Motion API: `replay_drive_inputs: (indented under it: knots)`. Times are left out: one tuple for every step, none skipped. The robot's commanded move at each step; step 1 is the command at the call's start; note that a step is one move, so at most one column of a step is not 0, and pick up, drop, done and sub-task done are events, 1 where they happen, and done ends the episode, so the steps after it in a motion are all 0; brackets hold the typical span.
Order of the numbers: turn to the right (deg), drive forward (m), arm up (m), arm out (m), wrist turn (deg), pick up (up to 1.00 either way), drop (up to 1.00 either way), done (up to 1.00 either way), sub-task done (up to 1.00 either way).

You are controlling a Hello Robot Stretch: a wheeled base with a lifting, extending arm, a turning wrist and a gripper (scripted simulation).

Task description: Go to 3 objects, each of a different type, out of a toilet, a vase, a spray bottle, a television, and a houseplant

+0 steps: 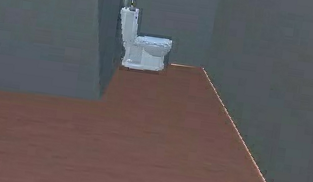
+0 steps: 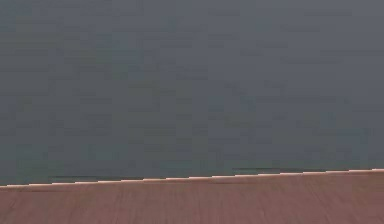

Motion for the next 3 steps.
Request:
replay_drive_inputs:
  knots:
    - [0.0, 1.00, 0.00, 0.00, 0.0, 0.00, 0.00, 0.00, 0.00]
    - [0.0, 1.00, 0.00, 0.00, 0.0, 0.00, 0.00, 0.00, 0.00]
    - [0.0, 1.00, 0.00, 0.00, 0.0, 0.00, 0.00, 0.00, 0.00]
